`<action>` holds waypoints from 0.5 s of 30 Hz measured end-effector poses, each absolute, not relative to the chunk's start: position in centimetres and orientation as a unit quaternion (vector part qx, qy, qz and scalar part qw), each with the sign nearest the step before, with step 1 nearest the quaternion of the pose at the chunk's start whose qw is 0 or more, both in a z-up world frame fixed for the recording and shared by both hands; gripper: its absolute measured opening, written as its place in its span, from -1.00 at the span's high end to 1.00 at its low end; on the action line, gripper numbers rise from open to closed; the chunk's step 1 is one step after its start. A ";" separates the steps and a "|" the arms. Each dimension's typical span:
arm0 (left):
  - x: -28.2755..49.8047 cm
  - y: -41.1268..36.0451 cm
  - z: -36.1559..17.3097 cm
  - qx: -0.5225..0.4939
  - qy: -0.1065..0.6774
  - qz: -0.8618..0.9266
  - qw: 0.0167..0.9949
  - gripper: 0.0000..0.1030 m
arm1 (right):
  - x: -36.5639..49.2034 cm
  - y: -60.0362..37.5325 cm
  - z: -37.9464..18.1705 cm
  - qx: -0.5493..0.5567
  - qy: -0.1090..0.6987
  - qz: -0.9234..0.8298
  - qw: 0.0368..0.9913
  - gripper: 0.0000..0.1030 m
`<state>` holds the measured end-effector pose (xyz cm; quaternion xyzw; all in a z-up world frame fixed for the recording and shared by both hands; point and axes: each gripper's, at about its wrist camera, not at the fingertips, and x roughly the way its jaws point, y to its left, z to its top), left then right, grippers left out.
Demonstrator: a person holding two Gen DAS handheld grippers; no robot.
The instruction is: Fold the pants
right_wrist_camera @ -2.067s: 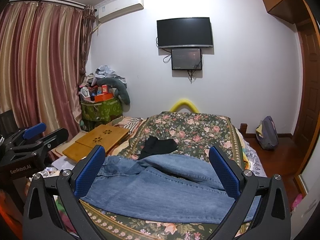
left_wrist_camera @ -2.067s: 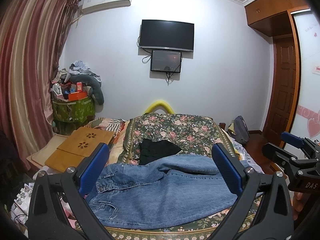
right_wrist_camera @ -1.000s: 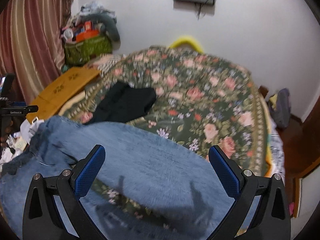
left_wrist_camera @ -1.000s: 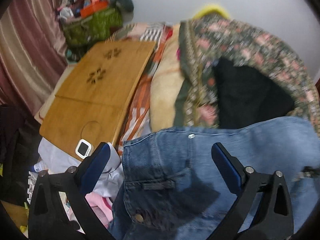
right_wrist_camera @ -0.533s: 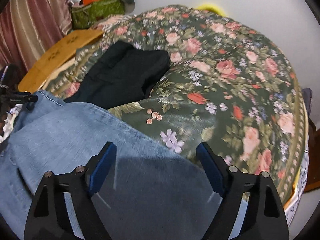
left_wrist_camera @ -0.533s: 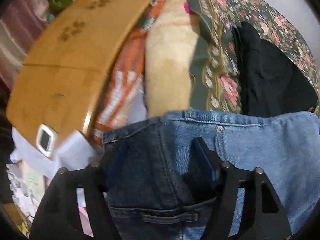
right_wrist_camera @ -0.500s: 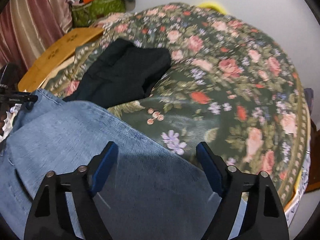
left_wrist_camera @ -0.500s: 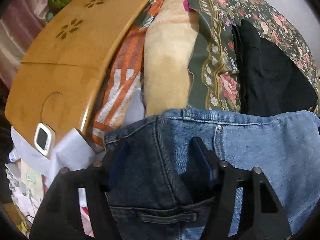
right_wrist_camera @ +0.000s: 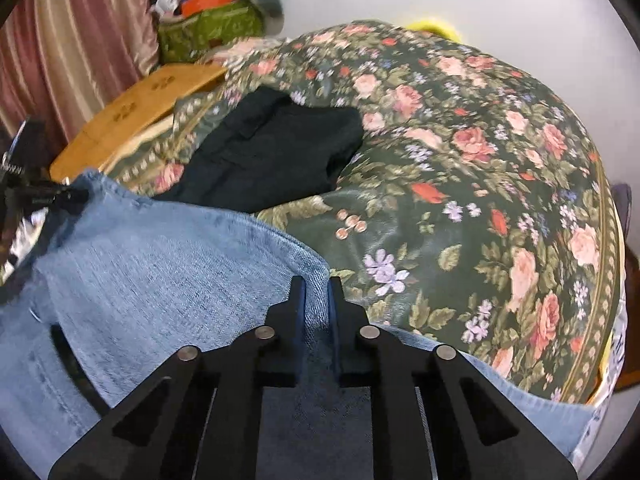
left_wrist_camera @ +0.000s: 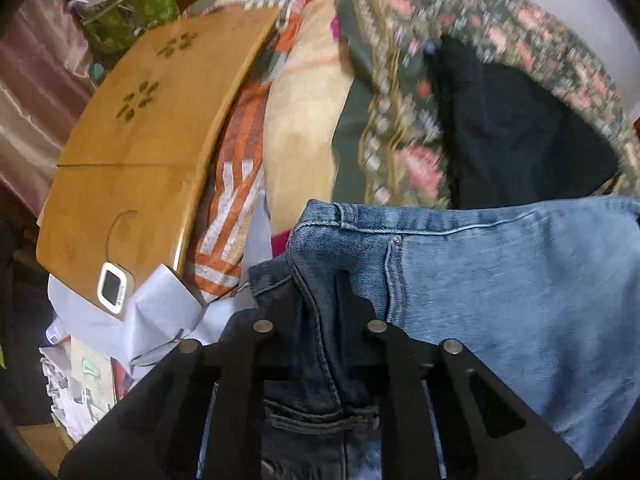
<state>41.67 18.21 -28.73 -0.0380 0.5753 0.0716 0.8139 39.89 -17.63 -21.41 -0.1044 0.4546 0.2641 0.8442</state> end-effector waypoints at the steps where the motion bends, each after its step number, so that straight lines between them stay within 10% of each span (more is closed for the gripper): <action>1: 41.4 18.0 -27.4 -0.038 0.562 0.070 0.823 0.76 | 39.7 -17.9 -20.7 -0.106 0.441 0.255 0.854 0.86; 15: 34.7 15.8 -18.2 -0.026 0.470 0.050 0.881 0.76 | 30.6 -21.1 -11.9 -0.113 0.363 0.243 0.892 0.88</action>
